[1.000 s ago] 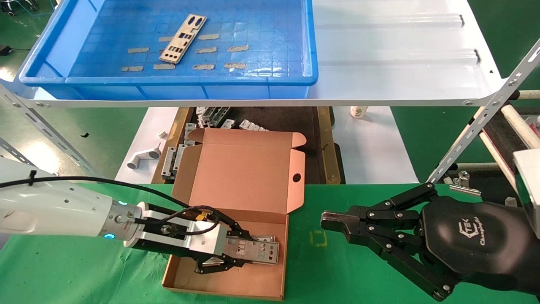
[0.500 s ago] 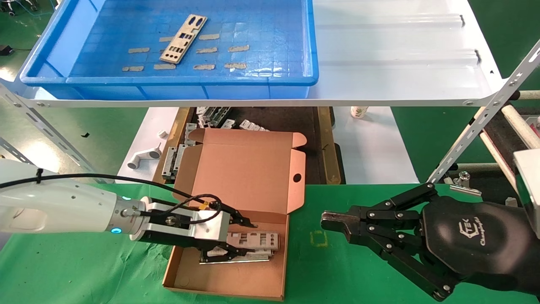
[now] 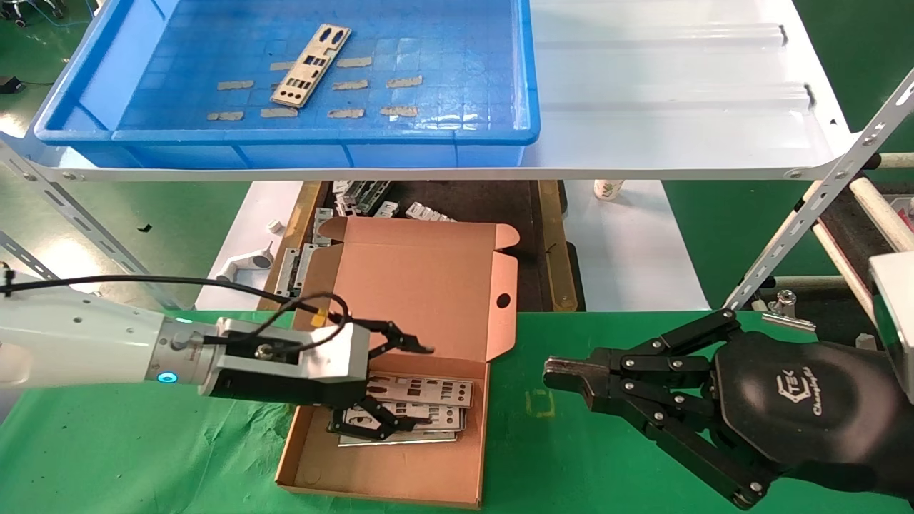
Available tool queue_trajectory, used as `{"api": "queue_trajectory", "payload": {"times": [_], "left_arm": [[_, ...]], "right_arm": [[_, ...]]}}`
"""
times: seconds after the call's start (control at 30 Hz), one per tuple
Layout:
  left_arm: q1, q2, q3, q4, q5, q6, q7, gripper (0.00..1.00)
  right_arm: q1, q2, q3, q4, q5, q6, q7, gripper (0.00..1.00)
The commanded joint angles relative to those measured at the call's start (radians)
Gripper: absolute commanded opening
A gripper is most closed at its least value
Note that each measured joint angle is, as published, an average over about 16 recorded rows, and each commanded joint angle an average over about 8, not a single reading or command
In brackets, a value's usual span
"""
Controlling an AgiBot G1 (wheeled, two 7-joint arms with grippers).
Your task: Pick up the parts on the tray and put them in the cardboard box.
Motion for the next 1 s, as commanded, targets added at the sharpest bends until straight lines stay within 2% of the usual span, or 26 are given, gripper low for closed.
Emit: {"api": "queue_trajectory", "payload": {"times": [0.03, 0.07, 0.1, 1.0], "left_arm": [[0.016, -0.012, -0.022, -0.024, -0.010, 0.004, -0.022, 1.00], [0.023, -0.019, -0.034, -0.037, -0.016, 0.007, -0.033, 1.00], [0.031, -0.026, -0.046, -0.050, -0.023, 0.010, -0.045, 1.00], [0.245, -0.217, -0.374, -0.396, -0.195, 0.100, -0.361, 1.00]], "right_arm": [[0.000, 0.000, 0.000, 0.000, 0.000, 0.000, 0.000, 0.81], [0.000, 0.000, 0.000, 0.000, 0.000, 0.000, 0.000, 0.93], [0.000, 0.000, 0.000, 0.000, 0.000, 0.000, 0.000, 1.00], [0.000, 0.000, 0.000, 0.000, 0.000, 0.000, 0.000, 1.00]]}}
